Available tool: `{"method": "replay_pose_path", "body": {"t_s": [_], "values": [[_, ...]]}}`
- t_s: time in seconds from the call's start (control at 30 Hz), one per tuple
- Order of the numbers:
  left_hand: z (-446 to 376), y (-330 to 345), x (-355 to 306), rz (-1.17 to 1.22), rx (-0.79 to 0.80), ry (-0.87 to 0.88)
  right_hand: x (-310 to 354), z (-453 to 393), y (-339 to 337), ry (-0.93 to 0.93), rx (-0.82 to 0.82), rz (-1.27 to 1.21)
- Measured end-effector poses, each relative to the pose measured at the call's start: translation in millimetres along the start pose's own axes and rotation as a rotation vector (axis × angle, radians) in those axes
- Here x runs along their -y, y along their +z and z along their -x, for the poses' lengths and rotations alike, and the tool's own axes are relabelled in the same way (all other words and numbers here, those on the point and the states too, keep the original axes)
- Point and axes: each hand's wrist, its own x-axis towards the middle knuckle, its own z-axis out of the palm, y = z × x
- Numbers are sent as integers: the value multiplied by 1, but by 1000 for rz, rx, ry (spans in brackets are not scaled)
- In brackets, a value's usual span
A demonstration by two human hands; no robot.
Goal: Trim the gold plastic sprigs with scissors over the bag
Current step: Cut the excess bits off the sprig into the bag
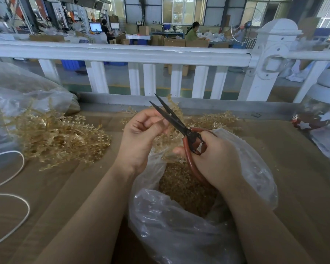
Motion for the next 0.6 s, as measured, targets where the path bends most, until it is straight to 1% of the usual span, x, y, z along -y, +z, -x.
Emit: {"method": "replay_pose_path", "body": {"t_s": [0.2,0.33,0.43,0.53,0.6], "values": [[0,-1,-1,-1,6,-4,-1,0,0,-14,-7,5],[2,0,-4,-16,7,-15,-1,0,0,4,16,-22],[2,-1,-4,-13,1,-63,6,1,-2,79,-12,-210],[3,-2,-4,-35,3,-103,9,-2,-5,232,-92,-420],[3,-2,-4,-46,29,-134,10,-3,-7,328,-80,-516]]}}
